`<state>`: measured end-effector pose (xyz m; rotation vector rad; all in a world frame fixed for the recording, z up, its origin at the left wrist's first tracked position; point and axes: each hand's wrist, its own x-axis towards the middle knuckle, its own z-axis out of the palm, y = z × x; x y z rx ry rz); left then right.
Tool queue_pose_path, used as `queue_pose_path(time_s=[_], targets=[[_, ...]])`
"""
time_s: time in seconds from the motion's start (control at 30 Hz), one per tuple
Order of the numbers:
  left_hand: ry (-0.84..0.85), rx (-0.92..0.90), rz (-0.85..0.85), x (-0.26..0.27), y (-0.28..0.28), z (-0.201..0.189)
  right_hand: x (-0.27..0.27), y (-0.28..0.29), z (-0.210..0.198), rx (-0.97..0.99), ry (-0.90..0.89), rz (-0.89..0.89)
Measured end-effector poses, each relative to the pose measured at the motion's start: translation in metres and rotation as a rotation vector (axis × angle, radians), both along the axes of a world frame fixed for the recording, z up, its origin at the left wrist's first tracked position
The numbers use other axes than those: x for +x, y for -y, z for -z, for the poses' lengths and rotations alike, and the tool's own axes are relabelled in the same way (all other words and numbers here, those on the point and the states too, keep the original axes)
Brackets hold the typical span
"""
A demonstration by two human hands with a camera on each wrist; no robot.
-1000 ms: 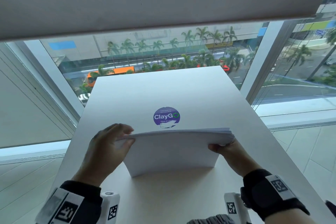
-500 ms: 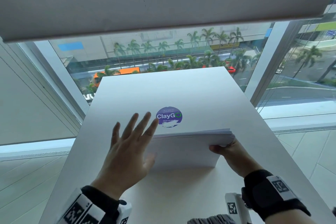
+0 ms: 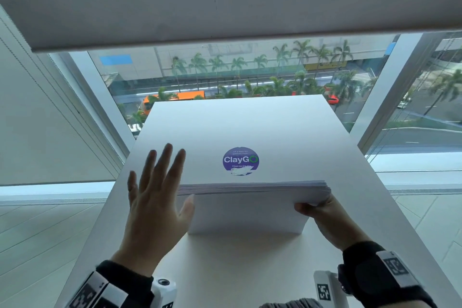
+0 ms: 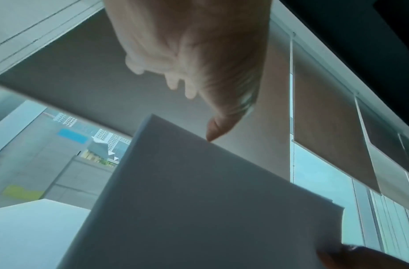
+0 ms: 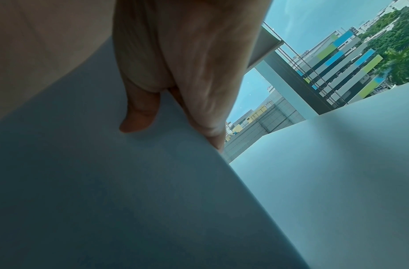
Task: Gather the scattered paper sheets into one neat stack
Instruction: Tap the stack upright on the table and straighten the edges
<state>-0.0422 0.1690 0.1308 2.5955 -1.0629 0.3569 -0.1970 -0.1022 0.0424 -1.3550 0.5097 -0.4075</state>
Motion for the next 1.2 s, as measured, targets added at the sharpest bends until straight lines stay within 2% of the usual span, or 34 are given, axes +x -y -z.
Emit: queue_pose_path(time_s=[0.13, 0.27, 0.37, 0.5, 0.63, 0.73, 0.8, 0.87, 0.97, 1.1, 1.17, 1.2], targets=[[-0.099, 0.150, 0.118, 0.000, -0.007, 0.015, 0.000, 0.000, -0.001, 0.017, 0.011, -0.010], [-0.122, 0.088, 0.005, 0.001, -0.004, 0.009, 0.000, 0.000, -0.001, 0.030, 0.029, -0.006], [-0.093, 0.132, 0.093, 0.003, -0.002, 0.013, 0.000, 0.001, -0.001, 0.039, 0.021, -0.004], [-0.066, 0.041, 0.016, 0.003, -0.001, 0.010, -0.001, 0.000, 0.000, 0.028, 0.031, -0.023], [-0.044, 0.242, 0.062, -0.002, 0.007, 0.005, -0.001, 0.001, 0.001, 0.015, 0.027, -0.029], [0.001, 0.139, 0.074, -0.005, 0.017, 0.000, -0.001, 0.001, 0.003, -0.002, 0.025, -0.023], [-0.009, 0.151, 0.118, -0.013, 0.028, -0.004, -0.002, 0.001, 0.003, -0.016, 0.019, -0.021], [-0.084, 0.285, 0.192, -0.020, 0.040, -0.008, -0.002, 0.002, 0.004, -0.010, 0.014, -0.023], [-0.150, 0.325, 0.193, -0.026, 0.058, -0.012, -0.002, 0.000, 0.002, 0.009, 0.017, -0.013], [-0.050, 0.232, 0.292, -0.044, 0.080, -0.021, -0.002, 0.000, 0.003, 0.035, 0.023, -0.021], [-0.051, 0.291, 0.384, -0.049, 0.091, -0.018, -0.002, 0.000, 0.003, 0.035, 0.022, -0.035], [-0.103, 0.368, 0.394, -0.052, 0.095, -0.018, -0.003, 0.000, 0.004, 0.034, 0.023, -0.037]])
